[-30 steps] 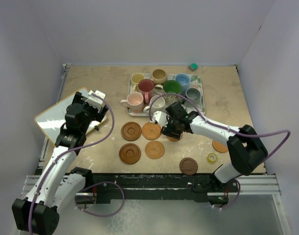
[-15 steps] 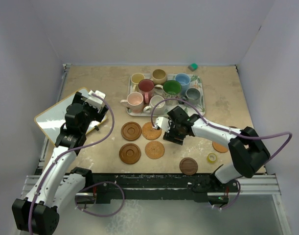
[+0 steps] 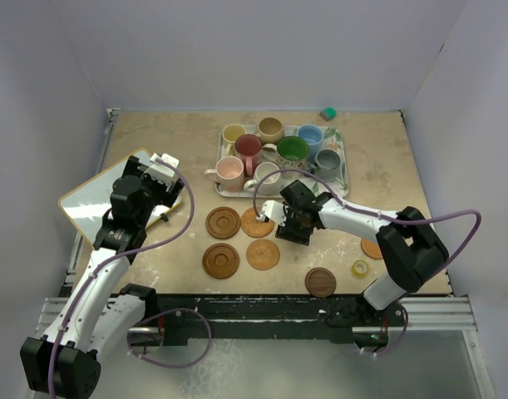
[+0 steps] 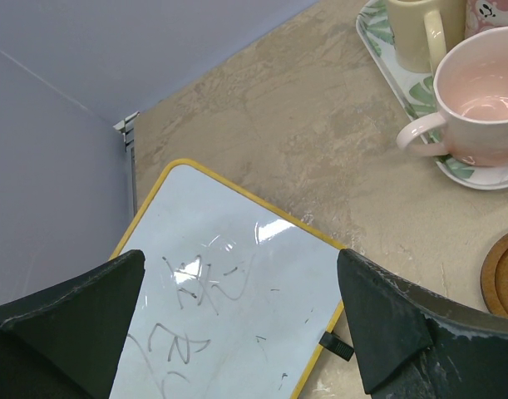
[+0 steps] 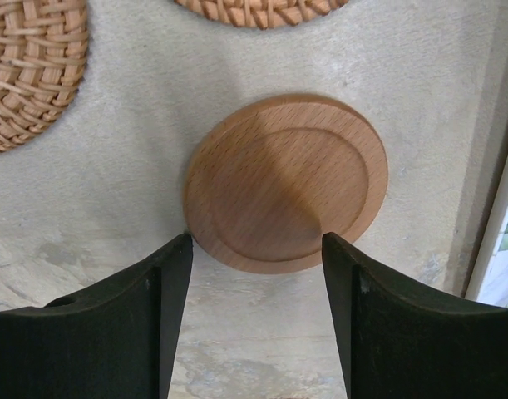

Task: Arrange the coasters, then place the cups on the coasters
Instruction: Move the coaster to the center of the board.

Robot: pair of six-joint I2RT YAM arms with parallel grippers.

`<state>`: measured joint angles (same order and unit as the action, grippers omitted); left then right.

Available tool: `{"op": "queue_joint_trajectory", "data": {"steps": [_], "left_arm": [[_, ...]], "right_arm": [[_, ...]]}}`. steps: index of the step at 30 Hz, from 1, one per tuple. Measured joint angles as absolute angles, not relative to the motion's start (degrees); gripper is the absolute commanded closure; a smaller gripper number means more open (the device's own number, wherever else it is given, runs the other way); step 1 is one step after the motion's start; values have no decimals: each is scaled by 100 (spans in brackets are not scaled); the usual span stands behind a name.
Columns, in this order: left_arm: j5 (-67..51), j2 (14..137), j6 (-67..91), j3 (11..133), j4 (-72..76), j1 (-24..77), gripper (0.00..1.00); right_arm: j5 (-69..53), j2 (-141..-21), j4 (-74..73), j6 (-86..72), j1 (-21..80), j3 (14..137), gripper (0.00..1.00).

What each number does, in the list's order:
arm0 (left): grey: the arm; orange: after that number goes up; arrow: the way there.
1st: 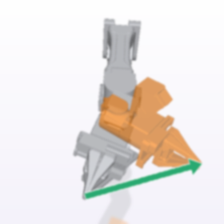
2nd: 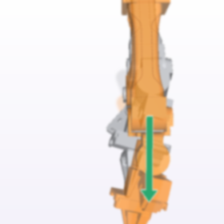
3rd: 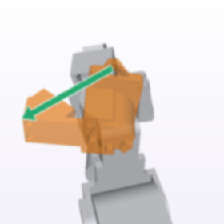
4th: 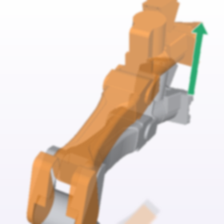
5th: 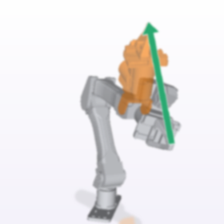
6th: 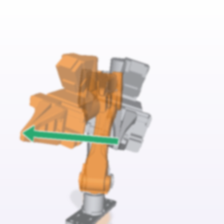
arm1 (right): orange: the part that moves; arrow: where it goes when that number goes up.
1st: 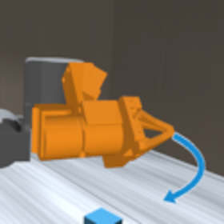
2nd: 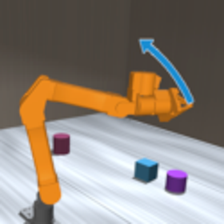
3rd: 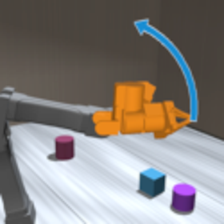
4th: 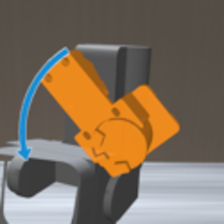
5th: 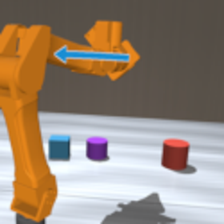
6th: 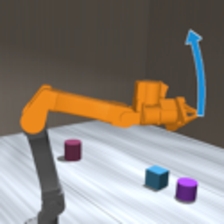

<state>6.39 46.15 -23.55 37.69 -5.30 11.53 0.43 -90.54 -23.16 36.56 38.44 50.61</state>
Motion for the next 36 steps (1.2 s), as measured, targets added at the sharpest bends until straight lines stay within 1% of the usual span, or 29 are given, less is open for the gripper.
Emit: {"op": "queue_joint_trajectory", "data": {"steps": [9,26,31,36], "left_arm": [[639,4615,-2355,3769,-528,1153,5],[637,4615,-2355,3769,-528,1153,5],[637,4615,-2355,3769,-528,1153,5],[631,4615,-2355,3769,-528,1153,5]], "right_arm": [[43,-9253,-2276,3699,3820,5266,37],[16,-9426,-2226,3704,3820,5465,40],[-16,-9443,-2220,3701,3817,5485,38],[-16,-9341,-2228,3686,3793,5485,33]]}}
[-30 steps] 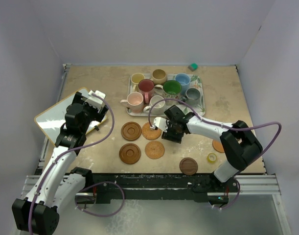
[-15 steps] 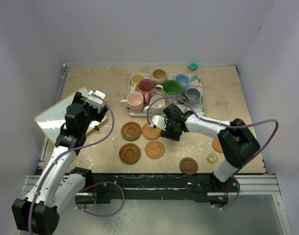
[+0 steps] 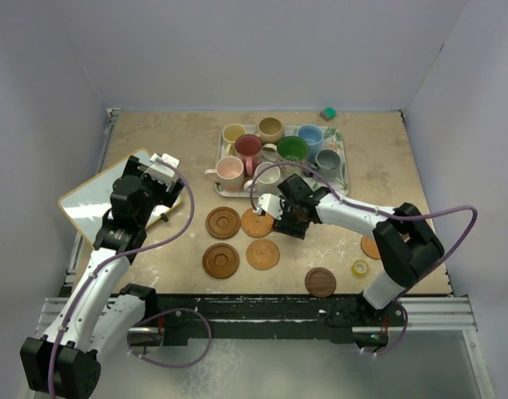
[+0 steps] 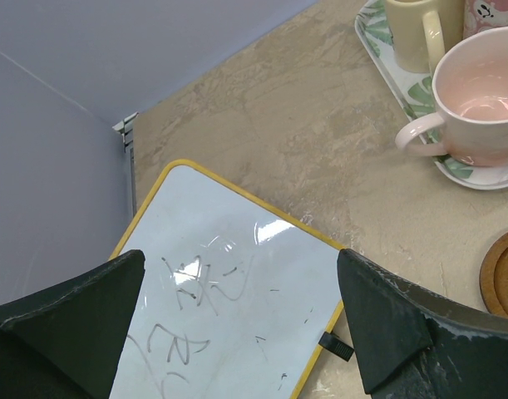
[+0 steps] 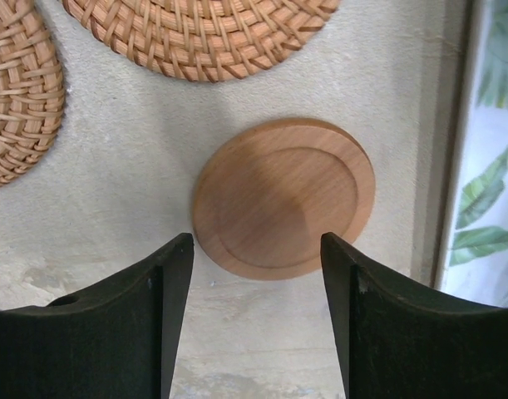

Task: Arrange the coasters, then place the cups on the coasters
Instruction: Move the coaster to the center of the board.

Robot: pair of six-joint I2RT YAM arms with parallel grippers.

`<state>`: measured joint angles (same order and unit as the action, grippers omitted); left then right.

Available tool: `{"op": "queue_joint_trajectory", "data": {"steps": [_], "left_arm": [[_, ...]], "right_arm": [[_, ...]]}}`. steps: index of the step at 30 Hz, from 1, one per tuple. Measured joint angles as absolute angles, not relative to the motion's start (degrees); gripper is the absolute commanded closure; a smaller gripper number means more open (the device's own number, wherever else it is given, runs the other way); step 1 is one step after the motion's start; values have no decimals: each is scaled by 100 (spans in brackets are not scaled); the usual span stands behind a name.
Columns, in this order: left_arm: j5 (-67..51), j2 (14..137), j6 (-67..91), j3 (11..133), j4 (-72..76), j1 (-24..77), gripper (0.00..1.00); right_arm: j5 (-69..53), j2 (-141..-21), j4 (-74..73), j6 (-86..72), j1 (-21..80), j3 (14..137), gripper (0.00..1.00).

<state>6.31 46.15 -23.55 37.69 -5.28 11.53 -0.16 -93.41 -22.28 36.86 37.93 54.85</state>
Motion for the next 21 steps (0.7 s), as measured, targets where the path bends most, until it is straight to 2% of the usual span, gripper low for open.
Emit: {"op": "queue_joint_trajectory", "data": {"steps": [9,21], "left_arm": [[617,4609,-2355,3769,-528,1153,5],[615,4611,-2359,3769,-528,1153,5]], "right_arm": [[-158,-8364,-2515,3664,3732,5402,27],[-410,-6978,-3601,4254,3732,4340,24]]}}
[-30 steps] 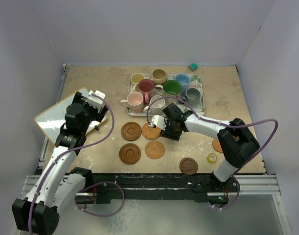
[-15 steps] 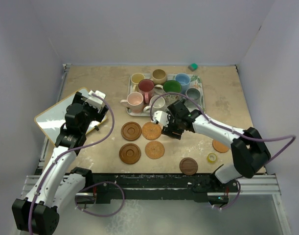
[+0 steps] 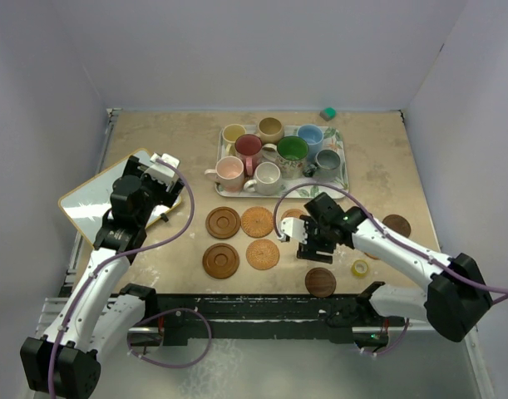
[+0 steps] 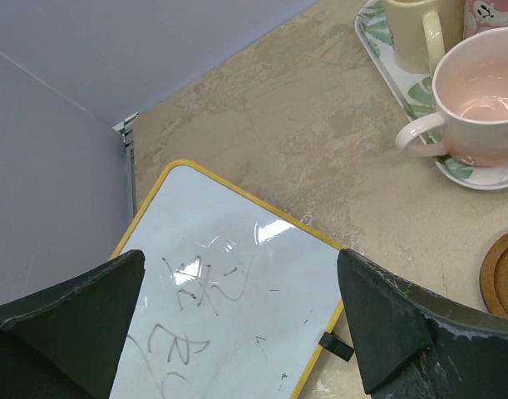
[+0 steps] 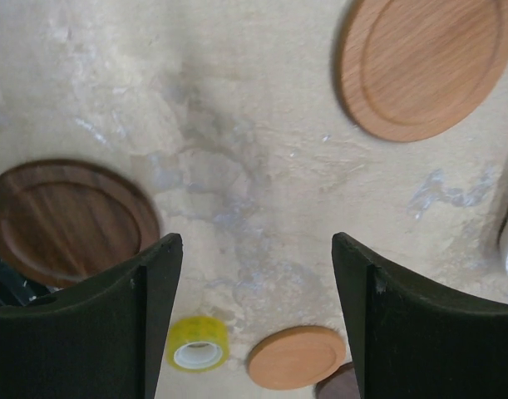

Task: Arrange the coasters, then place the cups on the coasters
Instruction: Move the coaster to the center of the board.

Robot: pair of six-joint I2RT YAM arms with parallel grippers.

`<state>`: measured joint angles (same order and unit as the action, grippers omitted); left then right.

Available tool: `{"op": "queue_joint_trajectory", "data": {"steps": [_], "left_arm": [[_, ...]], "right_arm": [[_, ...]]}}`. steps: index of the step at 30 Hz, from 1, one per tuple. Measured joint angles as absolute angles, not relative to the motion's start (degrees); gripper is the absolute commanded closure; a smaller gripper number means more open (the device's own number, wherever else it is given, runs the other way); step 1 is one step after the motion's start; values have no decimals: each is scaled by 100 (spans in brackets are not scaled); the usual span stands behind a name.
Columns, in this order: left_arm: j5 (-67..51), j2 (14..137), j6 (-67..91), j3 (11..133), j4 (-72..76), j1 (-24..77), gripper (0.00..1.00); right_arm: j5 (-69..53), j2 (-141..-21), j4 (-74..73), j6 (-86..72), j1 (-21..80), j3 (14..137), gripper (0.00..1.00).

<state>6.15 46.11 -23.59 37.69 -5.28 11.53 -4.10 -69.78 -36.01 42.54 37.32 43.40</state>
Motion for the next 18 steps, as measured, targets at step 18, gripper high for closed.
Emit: {"op": "queue_joint_trajectory", "data": {"steps": [18], "left_arm": [[727,4753,-2464,3769,-521,1151,5]], "right_arm": [[-386,-7290,-3592,4491,4442,3728,30]]}}
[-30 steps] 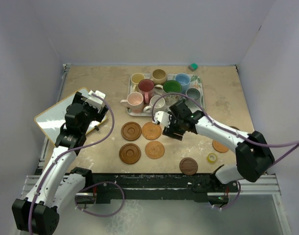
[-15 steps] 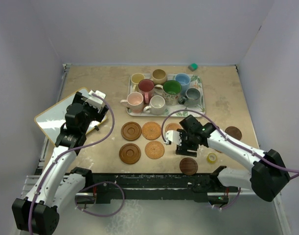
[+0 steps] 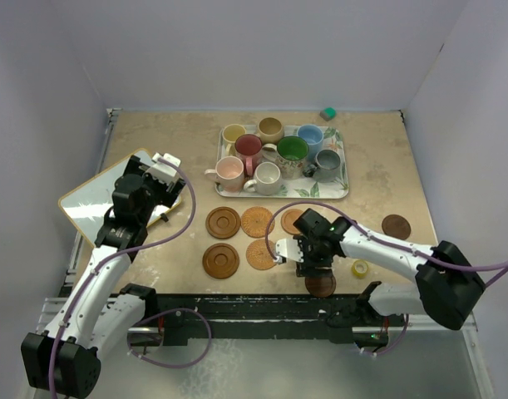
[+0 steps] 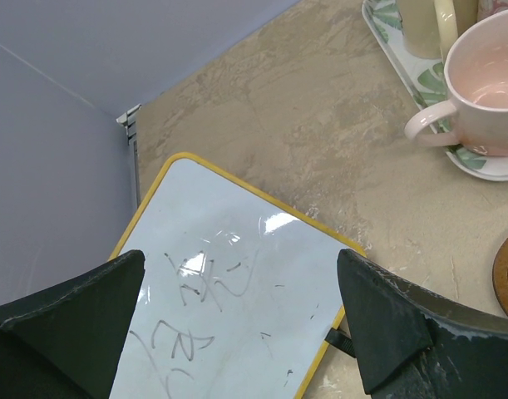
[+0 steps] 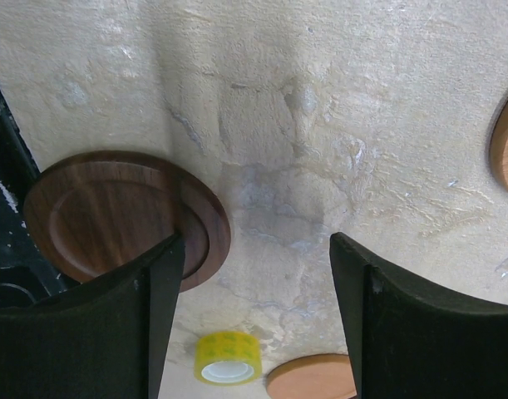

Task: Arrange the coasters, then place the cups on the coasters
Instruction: Move the coaster to the center of the board.

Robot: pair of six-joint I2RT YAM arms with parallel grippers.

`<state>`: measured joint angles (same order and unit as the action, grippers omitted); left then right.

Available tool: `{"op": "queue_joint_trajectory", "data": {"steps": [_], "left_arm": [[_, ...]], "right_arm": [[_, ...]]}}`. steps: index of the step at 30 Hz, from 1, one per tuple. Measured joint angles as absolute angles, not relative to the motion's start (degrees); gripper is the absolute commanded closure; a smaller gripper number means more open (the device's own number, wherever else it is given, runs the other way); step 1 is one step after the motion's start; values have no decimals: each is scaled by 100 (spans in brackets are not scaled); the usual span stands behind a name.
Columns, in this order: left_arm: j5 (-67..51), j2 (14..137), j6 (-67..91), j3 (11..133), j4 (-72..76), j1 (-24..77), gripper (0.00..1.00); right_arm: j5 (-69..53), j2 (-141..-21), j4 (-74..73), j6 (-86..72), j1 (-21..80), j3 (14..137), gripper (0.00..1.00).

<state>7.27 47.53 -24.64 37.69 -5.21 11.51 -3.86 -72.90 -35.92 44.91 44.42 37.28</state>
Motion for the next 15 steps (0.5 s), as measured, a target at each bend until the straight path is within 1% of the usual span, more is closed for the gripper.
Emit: {"op": "queue_joint_trajectory", "data": {"steps": [15], "left_arm": [[751,4742,-2464,3769,-521,1151,5]], "right_arm": [[-156,-7695,-3470,4021,4466,3975,38]]}}
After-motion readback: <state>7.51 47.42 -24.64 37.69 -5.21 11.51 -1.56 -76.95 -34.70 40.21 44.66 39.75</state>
